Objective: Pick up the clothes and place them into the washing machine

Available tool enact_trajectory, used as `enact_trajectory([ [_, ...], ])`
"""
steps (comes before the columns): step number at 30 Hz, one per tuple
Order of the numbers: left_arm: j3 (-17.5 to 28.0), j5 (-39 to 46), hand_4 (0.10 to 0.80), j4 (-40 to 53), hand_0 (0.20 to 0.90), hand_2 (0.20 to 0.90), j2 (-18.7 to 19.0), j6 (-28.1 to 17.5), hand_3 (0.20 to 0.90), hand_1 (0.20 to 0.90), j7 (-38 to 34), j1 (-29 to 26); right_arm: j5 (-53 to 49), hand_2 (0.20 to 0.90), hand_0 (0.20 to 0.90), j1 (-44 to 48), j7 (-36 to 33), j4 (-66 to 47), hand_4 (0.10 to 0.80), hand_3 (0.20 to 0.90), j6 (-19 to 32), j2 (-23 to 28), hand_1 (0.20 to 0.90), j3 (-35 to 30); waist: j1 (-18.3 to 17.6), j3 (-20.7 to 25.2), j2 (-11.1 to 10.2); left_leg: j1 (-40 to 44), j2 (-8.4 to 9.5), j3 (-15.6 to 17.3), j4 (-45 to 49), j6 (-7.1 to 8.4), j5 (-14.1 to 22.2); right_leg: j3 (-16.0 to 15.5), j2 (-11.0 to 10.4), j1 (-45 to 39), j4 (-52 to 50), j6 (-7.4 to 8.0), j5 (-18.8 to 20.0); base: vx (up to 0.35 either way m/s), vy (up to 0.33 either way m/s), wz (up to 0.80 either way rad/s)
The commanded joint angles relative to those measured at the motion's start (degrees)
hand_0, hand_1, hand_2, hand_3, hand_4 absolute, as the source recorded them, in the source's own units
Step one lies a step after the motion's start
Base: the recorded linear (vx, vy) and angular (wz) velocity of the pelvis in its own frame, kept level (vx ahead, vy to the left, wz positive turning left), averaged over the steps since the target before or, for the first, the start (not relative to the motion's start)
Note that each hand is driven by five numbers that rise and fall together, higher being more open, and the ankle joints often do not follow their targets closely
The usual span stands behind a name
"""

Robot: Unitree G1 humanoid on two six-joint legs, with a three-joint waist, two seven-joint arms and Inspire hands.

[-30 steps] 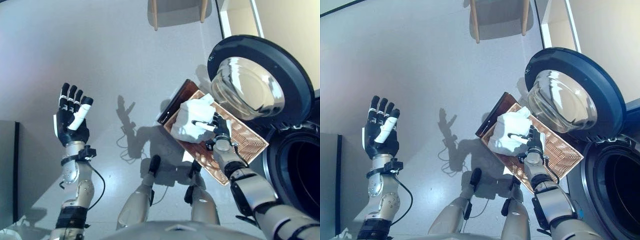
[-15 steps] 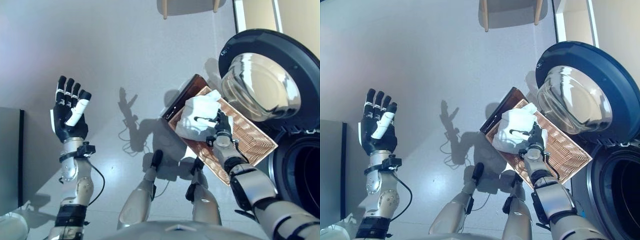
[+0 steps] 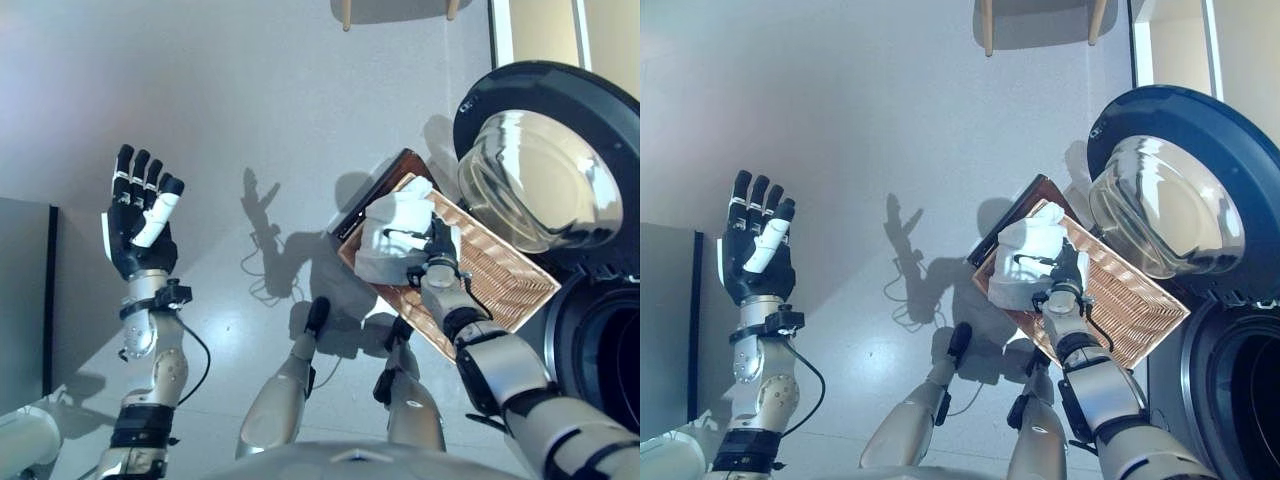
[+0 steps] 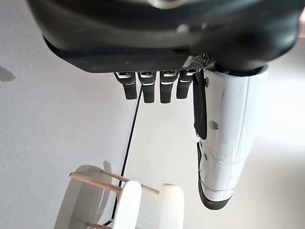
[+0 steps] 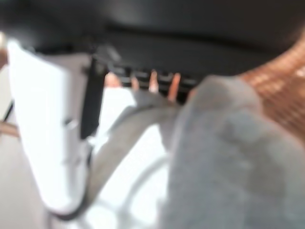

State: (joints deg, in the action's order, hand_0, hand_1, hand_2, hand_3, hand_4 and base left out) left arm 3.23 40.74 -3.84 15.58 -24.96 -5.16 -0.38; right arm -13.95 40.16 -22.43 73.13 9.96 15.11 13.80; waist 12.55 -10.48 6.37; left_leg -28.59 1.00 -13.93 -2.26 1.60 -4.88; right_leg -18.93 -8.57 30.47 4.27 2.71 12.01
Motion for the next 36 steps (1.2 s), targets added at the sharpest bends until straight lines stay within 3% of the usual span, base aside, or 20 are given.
enact_trajectory([
  [1,2.2,-0.9,0.800,9.6,0.900,0.900,5.0,-6.1,0.900,0.900,-0.2,-0.3,0.7,0.200,0.200,4.1,3.2,-4.9,0.300,0.200,3.2,-4.7,0.200,4.8,1.3,1.6,-0.4,-1.1,4.74,-0.6,-2.7,2.26,0.5,3.0,-3.5,-0.4,-5.6,4.55,-6.1,0.000,0.000,0.00],
  [9,2.2,-0.9,0.800,8.7,0.900,0.900,4.9,-6.3,0.900,0.900,-0.1,-0.5,2.3,0.200,0.200,3.3,4.4,-5.2,0.300,0.200,3.4,-4.9,0.200,6.7,1.1,1.8,-1.0,-1.0,4.49,-0.3,-2.7,2.25,0.6,3.2,-3.3,-0.3,-5.6,4.43,-6.3,0.003,0.000,-0.04],
  [11,2.4,-1.1,0.800,8.6,0.900,0.900,4.8,-6.2,0.900,0.900,0.0,-0.5,2.6,0.200,0.200,2.8,4.5,-5.2,0.300,0.200,3.4,-4.7,0.200,6.6,0.9,1.8,-1.0,-1.0,4.37,-0.1,-2.7,2.25,0.6,3.4,-3.3,-0.2,-5.6,4.44,-6.2,-0.058,0.024,-0.06],
  [12,2.5,-1.3,0.800,8.7,0.900,0.900,4.9,-6.3,0.900,0.900,-0.1,-0.2,2.8,0.200,0.200,2.7,4.3,-5.3,0.300,0.200,3.5,-4.5,0.200,6.3,0.7,1.3,-0.8,-1.7,4.72,-0.1,-2.7,2.13,-1.1,3.1,-3.7,0.7,-5.7,4.19,-4.5,-0.113,0.037,-0.03],
  [14,2.8,-1.3,0.800,8.7,0.900,0.900,4.8,-6.3,0.900,0.900,-0.2,0.0,3.0,0.200,0.200,2.4,4.4,-5.7,0.300,0.200,3.7,-4.4,0.200,6.5,0.5,1.7,-1.0,-1.1,4.27,0.1,-2.7,2.16,0.5,3.7,-3.3,0.1,-5.6,4.46,-6.1,-0.007,0.001,-0.05],
  [15,2.8,-1.4,0.800,8.6,0.900,0.900,4.8,-6.3,0.900,0.900,0.1,0.1,2.8,0.200,0.200,1.8,4.5,-5.8,0.300,0.200,3.8,-4.1,0.200,6.0,0.3,1.2,-0.7,-1.5,4.56,0.1,-2.7,2.09,-1.0,3.6,-3.6,0.9,-5.9,4.17,-4.5,0.002,0.001,-0.05],
  [19,3.0,-1.5,0.800,8.1,0.900,0.900,4.5,-6.4,0.900,0.900,0.0,-0.1,1.3,0.200,0.200,0.2,4.2,-6.4,0.300,0.200,4.5,-4.1,0.200,4.5,-0.1,1.3,-0.6,-1.4,4.39,0.5,-2.7,2.01,-1.0,3.9,-3.5,1.0,-5.9,4.15,-4.5,-0.025,0.011,-0.06],
  [31,4.3,-1.7,0.800,4.7,0.900,0.900,3.3,-7.1,0.900,0.900,0.9,1.3,-10.9,0.200,0.200,-12.4,3.4,-16.6,0.300,0.200,11.2,1.2,0.200,-9.4,-3.6,1.7,-0.9,1.3,3.77,3.0,-2.7,1.45,0.1,6.0,-3.0,0.2,-6.2,4.26,-4.7,0.009,0.003,-0.14],
  [36,5.3,-0.5,0.800,2.0,0.900,0.900,2.1,-7.0,0.900,0.900,2.4,3.0,-21.8,0.200,0.200,-19.3,7.4,-22.7,0.300,0.200,16.3,2.1,0.200,-17.5,-5.5,2.3,-1.2,4.4,3.00,4.4,-2.7,1.31,1.0,6.8,-2.3,-2.1,-6.4,4.03,-5.3,0.044,-0.017,-0.15],
])
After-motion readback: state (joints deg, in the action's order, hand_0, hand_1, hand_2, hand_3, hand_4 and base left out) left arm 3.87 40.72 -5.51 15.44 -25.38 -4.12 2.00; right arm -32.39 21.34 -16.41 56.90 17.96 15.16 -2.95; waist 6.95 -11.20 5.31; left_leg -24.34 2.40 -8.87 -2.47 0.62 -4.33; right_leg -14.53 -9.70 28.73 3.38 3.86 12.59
